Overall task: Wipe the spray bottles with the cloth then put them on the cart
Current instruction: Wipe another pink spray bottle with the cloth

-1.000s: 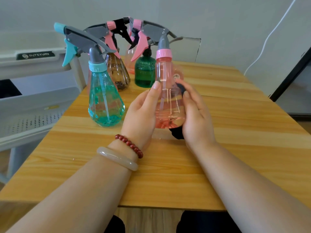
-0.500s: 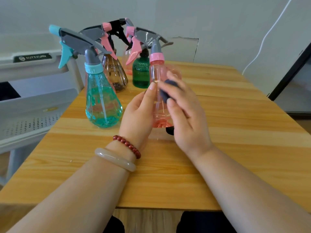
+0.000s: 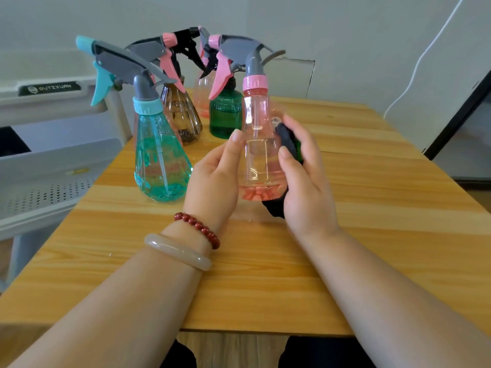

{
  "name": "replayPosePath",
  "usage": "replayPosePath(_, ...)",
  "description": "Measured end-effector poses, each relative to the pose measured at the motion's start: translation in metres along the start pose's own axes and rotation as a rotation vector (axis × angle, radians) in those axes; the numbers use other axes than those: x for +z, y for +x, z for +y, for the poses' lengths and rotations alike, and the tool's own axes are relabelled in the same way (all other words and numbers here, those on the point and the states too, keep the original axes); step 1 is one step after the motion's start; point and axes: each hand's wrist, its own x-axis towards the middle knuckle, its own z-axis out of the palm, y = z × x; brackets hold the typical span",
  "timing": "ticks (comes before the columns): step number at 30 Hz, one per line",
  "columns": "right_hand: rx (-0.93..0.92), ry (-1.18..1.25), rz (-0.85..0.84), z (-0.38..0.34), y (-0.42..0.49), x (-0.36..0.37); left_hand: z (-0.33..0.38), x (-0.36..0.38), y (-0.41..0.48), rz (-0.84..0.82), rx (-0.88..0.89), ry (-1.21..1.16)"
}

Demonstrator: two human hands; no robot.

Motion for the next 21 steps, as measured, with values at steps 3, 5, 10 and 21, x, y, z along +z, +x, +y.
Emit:
replayPosePath(3,0.006,-0.085,0.036,0.002,0.001,0.001,-0.002,0.002,0.002,0.021,0.024,-0.016)
replayPosePath(5,-0.010,-0.133,0.050,0.004,0.002,0.002,-0.001,0.006,0.000,-0.008,0.041,0.016)
replayPosePath(10,-0.181,-0.278,-0.021,0.004,-0.001,0.003,0.000,0.010,-0.002,-0.064,0.039,0.042)
replayPosePath(21,-0.181,-0.241,-0.045,0.003,-0.001,-0.002,0.005,0.007,-0.007,-0.076,-0.013,-0.107)
